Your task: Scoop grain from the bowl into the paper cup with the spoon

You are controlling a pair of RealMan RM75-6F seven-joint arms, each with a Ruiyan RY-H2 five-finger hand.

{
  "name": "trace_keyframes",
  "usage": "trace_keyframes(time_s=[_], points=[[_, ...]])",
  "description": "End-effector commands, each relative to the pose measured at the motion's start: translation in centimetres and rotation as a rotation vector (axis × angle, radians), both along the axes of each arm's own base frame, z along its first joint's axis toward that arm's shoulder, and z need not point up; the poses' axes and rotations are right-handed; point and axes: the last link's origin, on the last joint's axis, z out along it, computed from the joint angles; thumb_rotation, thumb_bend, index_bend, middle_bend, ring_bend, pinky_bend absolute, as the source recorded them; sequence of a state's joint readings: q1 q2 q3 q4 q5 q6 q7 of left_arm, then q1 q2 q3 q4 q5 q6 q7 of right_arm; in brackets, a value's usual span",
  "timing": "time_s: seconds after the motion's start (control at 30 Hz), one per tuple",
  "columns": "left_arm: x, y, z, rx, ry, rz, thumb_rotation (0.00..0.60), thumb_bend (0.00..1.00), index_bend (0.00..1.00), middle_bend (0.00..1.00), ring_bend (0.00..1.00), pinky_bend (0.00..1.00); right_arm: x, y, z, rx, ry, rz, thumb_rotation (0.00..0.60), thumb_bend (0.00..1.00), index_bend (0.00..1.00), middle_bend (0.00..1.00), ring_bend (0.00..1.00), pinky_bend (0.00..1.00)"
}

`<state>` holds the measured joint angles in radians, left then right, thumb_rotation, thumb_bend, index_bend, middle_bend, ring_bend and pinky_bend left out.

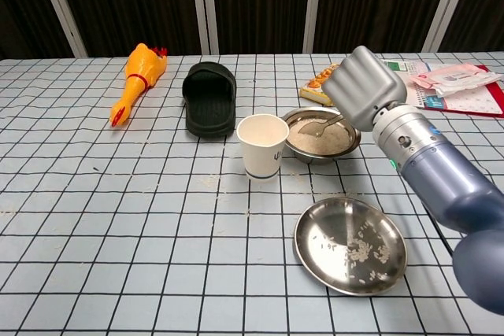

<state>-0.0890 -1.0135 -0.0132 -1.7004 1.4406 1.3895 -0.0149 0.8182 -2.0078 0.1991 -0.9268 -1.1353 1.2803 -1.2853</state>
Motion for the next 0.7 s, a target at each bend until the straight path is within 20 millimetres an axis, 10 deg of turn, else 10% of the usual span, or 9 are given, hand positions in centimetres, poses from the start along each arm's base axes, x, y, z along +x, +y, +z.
trace_keyframes(time_s=[0.03, 0.7], points=[[0.0, 0.0, 0.0, 0.001, 0.0, 0.0, 0.6, 0.0, 0.0, 0.0, 0.0, 0.0, 0.2, 0.2, -0.3, 0.017, -0.015, -0.001, 0.6, 0.7, 0.64, 0.83, 0.99, 1.0], [0.0, -0.1, 0.0, -0.001, -0.001, 0.006, 0.6, 0.0, 0.0, 0.0, 0.0, 0.0, 1.2, 0.4, 0.5, 0.095, -0.288, -0.163, 0.6, 0.73, 0.66, 0.83, 0.99, 1.0]])
